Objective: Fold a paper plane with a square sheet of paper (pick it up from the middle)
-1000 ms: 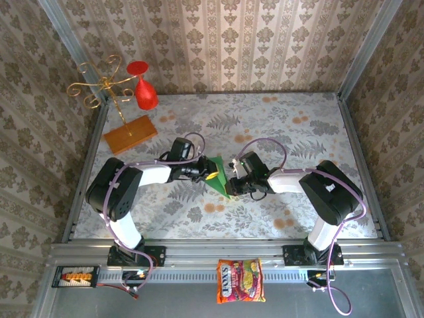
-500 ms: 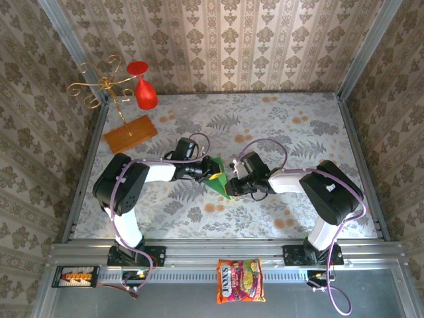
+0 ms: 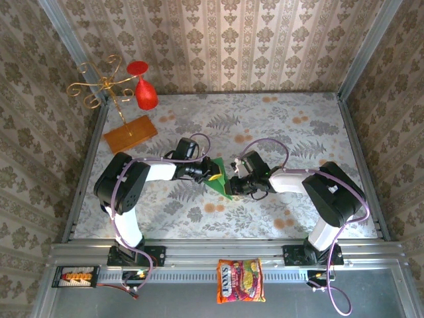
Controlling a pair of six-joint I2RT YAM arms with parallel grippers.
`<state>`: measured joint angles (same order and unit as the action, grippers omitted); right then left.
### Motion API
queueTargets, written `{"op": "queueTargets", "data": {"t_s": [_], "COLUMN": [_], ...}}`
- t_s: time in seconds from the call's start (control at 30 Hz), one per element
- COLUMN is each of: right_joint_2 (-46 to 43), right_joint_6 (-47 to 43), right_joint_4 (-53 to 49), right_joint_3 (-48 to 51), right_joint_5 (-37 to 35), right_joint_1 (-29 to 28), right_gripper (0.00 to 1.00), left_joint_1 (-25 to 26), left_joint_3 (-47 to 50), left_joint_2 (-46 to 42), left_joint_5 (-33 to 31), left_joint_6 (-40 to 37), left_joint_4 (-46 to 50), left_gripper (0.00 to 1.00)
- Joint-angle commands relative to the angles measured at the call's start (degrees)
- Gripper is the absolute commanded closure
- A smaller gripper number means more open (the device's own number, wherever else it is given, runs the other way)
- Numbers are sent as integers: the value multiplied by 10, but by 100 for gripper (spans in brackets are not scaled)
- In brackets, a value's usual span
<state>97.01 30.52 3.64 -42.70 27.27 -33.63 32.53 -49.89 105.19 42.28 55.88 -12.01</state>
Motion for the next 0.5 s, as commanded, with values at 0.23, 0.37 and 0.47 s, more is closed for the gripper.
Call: {"op": "queueTargets", "data": {"t_s": [0.23, 0.37, 0.47], "right_joint_2": [7, 10, 11], "right_joint_6": [36, 53, 60], "right_joint_4": [-23, -15, -14], "right_joint_3": [-23, -21, -27], "right_joint_5": [-2, -1, 0], "right_joint_1": [3, 3, 2], "right_gripper": [74, 74, 74], "left_joint_1": [0, 2, 2], "left_joint_3": [-19, -20, -21], "left_joint_2": [12, 14, 14], "left_joint_5": [13, 16, 15], "left_joint_6": [-18, -21, -22], "left_joint_4": [11, 14, 18], "left_gripper": [88, 88, 88]}}
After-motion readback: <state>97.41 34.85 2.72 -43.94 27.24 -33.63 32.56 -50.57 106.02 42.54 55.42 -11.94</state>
